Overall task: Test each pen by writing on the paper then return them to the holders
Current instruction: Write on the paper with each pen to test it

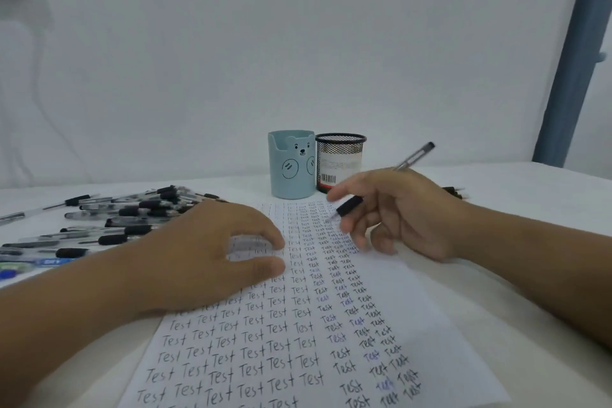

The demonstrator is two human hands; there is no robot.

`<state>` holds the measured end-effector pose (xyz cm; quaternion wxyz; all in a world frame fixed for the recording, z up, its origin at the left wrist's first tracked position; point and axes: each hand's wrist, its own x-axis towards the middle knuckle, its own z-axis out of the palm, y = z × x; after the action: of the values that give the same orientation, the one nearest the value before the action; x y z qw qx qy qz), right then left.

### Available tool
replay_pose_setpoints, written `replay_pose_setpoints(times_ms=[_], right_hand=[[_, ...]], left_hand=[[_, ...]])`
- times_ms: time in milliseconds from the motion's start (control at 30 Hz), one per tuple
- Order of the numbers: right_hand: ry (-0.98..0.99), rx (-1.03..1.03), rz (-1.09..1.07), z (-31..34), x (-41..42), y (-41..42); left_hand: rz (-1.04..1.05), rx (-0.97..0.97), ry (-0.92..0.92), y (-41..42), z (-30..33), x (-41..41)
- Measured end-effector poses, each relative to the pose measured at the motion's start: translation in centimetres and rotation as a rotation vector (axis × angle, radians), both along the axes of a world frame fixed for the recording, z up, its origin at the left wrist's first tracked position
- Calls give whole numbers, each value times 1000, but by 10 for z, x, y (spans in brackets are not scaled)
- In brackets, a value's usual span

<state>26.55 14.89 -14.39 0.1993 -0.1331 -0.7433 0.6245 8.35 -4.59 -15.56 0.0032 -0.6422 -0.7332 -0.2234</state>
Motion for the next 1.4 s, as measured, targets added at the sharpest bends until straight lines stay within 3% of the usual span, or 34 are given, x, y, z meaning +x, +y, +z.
replay_pose_setpoints(times_ms=[433,1400], right_hand=[[-133,574,-154,-10,0,-6],[-125,622,-163,-12,-2,-5]], left_hand=[[-62,-12,-9,0,-5,-14],[-69,-33,-14,-1,-6,-16]])
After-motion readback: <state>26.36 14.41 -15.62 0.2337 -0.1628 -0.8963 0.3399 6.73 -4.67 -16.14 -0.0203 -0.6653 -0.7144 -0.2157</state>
